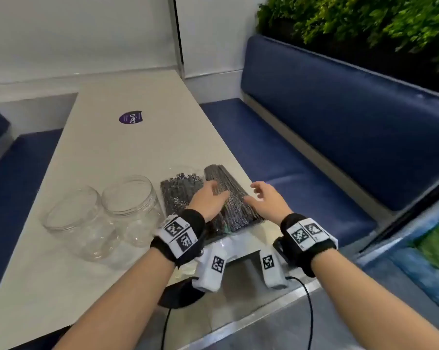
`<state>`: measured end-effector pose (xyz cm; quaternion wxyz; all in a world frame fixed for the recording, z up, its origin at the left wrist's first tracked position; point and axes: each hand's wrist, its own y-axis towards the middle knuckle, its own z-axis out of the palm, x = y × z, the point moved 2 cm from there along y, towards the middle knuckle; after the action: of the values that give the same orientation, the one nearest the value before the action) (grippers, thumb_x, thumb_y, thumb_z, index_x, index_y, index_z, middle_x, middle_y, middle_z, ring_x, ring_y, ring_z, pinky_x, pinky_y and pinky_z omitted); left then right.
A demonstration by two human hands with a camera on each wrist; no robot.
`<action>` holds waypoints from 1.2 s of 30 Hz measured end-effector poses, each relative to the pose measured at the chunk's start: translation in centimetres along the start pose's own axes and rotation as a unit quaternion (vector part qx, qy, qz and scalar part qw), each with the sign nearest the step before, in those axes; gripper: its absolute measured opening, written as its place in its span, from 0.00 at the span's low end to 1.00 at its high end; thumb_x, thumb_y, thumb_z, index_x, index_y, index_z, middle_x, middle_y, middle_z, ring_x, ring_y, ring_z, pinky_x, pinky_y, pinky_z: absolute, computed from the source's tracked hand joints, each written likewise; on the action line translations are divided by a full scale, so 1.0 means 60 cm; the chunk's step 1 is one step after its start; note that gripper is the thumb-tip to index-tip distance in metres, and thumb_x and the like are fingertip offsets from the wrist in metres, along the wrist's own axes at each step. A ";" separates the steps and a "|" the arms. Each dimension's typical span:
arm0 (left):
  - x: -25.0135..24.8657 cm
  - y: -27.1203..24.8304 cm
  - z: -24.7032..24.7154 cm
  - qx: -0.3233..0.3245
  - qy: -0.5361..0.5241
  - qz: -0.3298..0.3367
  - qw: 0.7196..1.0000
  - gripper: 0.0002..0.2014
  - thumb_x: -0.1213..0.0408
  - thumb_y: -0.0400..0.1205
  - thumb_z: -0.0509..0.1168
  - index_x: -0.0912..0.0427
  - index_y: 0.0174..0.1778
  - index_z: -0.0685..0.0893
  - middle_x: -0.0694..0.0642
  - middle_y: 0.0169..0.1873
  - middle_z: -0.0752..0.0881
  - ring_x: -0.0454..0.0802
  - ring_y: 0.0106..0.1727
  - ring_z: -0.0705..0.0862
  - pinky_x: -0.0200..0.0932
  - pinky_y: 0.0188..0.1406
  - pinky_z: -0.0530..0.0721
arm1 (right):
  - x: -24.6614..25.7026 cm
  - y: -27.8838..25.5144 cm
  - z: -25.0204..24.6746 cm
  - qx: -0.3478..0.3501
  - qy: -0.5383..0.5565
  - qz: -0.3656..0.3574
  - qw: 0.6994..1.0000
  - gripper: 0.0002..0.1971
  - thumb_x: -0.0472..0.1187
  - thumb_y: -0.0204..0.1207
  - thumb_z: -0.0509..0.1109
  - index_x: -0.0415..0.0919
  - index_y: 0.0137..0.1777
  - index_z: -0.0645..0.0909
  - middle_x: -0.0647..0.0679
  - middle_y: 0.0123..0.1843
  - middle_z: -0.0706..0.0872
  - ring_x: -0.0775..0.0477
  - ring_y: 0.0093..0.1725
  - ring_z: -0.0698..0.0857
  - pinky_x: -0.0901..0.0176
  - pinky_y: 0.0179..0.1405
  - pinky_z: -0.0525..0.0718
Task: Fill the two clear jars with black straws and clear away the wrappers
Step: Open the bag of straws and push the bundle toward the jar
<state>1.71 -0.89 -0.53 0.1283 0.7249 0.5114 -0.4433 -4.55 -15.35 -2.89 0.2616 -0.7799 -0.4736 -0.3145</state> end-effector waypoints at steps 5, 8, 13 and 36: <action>-0.006 0.041 0.026 0.021 -0.010 -0.062 0.998 0.32 0.53 0.86 0.56 0.62 0.82 0.54 0.61 0.81 0.62 0.57 0.79 0.65 0.46 0.74 0.65 | -0.014 0.039 0.024 0.114 -0.002 0.072 0.991 0.38 0.52 0.75 0.69 0.40 0.79 0.54 0.37 0.79 0.64 0.39 0.76 0.68 0.49 0.73 0.69; -0.009 0.058 0.032 0.020 -0.029 -0.098 0.995 0.30 0.54 0.86 0.56 0.69 0.79 0.62 0.66 0.78 0.66 0.61 0.78 0.68 0.49 0.74 0.67 | -0.022 0.052 0.030 0.130 0.018 0.086 0.988 0.40 0.50 0.74 0.70 0.39 0.79 0.53 0.39 0.79 0.64 0.40 0.76 0.69 0.54 0.70 0.68; -0.014 0.065 0.033 0.017 -0.087 -0.104 0.991 0.22 0.59 0.85 0.58 0.73 0.67 0.76 0.72 0.66 0.79 0.67 0.68 0.78 0.55 0.68 0.78 | -0.026 0.064 0.030 0.116 0.050 0.079 0.989 0.40 0.43 0.70 0.76 0.35 0.77 0.58 0.39 0.76 0.70 0.42 0.72 0.71 0.61 0.62 0.69; -0.005 -0.074 -0.051 -0.092 -0.306 0.096 0.943 0.17 0.62 0.72 0.75 0.53 0.55 0.82 0.51 0.53 0.88 0.47 0.56 0.87 0.47 0.58 0.84 | 0.074 -0.086 -0.018 0.084 0.046 -0.257 0.962 0.35 0.42 0.72 0.73 0.49 0.76 0.60 0.54 0.65 0.69 0.58 0.64 0.72 0.79 0.63 0.70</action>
<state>-0.51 2.87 2.63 0.3865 0.5851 0.4137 -0.5806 -7.92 -11.43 1.66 0.2582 -0.5922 -0.6703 -0.3652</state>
